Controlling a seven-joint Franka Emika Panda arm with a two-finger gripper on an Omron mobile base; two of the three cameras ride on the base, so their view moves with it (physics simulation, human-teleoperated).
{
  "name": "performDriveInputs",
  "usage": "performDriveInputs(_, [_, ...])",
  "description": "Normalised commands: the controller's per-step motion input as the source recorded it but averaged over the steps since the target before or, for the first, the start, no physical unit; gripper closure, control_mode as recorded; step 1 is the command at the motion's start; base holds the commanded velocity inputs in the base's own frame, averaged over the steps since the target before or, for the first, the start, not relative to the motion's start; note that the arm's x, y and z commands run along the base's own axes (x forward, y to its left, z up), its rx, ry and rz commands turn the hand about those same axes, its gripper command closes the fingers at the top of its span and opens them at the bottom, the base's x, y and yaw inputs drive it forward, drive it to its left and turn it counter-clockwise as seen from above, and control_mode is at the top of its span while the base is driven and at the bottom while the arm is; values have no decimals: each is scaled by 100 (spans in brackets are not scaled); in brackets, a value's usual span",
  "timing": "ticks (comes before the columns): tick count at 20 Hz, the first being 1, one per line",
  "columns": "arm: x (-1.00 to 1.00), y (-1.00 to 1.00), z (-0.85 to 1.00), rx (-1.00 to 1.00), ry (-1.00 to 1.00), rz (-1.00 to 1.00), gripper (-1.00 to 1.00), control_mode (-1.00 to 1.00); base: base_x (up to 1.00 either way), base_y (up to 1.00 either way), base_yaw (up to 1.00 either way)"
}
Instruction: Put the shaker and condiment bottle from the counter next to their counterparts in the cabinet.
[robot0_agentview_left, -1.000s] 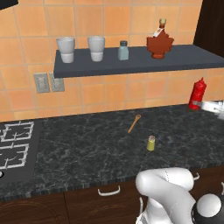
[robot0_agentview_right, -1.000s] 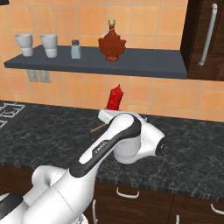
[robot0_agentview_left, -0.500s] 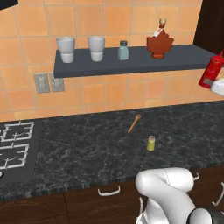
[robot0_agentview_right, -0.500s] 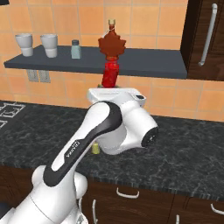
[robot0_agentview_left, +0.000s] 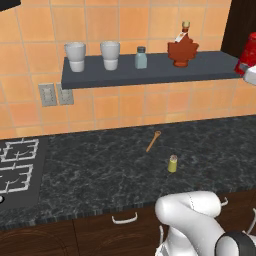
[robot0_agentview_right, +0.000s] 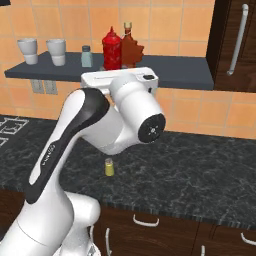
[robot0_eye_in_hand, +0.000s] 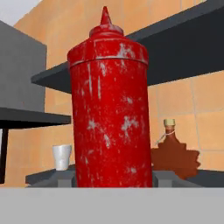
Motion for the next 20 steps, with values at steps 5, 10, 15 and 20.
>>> performDriveInputs(5, [28,9,-7,-20,5,2,100,-100,0,0,0])
performDriveInputs(10, [64,0,-1,1,32,-20,100,-100,0,0,0])
performDriveInputs(15, [45,0,0,2,36,-33,100,-100,0,0,0])
performDriveInputs(20, [-6,0,-21,0,-6,-11,100,-100,0,0,0])
